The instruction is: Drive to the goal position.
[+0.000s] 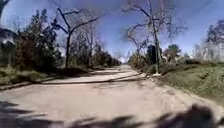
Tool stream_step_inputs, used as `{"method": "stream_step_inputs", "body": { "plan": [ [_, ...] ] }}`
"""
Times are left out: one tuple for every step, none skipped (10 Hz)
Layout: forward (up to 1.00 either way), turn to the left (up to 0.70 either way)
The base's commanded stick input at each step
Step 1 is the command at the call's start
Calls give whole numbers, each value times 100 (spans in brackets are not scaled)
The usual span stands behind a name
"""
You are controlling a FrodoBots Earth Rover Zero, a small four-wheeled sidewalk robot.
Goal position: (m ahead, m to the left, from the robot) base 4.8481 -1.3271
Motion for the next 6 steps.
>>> {"method": "stream_step_inputs", "body": {
  "plan": [
    [100,0],
    [100,0],
    [100,0],
    [100,0],
    [100,0],
    [100,0]
  ]
}}
